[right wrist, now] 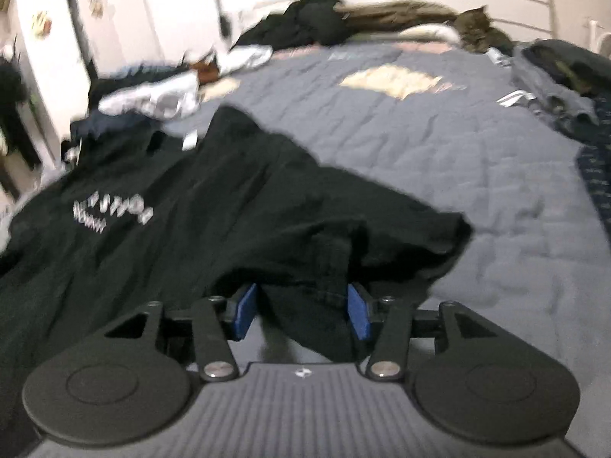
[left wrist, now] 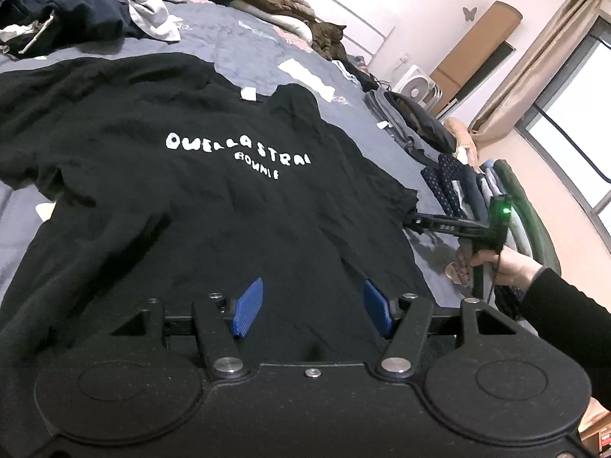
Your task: Fold clothes
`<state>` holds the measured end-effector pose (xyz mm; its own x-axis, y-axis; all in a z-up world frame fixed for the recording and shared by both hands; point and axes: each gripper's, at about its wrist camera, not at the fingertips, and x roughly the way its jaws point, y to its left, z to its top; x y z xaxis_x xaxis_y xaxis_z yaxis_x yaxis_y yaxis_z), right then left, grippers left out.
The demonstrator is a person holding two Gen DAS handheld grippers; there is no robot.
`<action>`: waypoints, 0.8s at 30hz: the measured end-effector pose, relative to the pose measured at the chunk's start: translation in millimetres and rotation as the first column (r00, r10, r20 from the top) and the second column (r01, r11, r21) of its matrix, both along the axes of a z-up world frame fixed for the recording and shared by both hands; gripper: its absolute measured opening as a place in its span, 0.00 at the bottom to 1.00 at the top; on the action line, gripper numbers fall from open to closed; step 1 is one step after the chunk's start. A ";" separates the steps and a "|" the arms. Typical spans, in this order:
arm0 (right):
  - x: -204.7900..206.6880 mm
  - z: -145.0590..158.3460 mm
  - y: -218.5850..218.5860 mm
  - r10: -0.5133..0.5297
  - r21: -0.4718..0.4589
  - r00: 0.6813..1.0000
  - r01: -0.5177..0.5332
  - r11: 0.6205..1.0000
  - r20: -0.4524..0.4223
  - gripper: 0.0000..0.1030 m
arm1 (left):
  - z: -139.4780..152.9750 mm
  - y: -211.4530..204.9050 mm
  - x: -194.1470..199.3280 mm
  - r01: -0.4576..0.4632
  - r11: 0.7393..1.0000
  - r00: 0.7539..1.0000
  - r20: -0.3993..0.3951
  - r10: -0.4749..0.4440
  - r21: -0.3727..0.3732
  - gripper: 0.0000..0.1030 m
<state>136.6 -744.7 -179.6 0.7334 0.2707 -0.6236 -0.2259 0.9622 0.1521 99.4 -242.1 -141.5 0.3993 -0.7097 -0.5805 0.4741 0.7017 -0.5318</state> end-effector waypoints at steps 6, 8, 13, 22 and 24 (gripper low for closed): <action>-3.9 2.3 10.4 0.051 -0.016 0.998 -0.051 0.999 0.029 0.05 | 1.5 1.6 2.3 -0.003 1.000 1.000 -0.001 0.003 -0.004 0.57; -20.4 13.4 9.1 0.074 -0.069 0.996 -0.070 0.995 0.054 0.05 | 1.1 2.5 3.2 -0.006 1.000 1.000 -0.004 0.006 -0.005 0.57; -48.6 13.5 6.3 0.145 -0.208 0.989 -0.149 0.967 -0.034 0.07 | 0.9 0.3 1.9 0.009 1.000 1.000 0.000 -0.009 0.008 0.57; -53.7 29.4 -47.1 -0.105 0.078 0.987 0.115 0.990 -0.125 0.40 | -0.1 -1.6 2.6 0.022 1.000 1.000 -0.005 -0.022 0.022 0.57; -51.8 33.5 -55.8 -0.151 0.130 0.984 0.162 0.978 -0.089 0.43 | -1.1 -2.1 2.7 0.025 0.999 1.000 -0.007 -0.025 0.024 0.57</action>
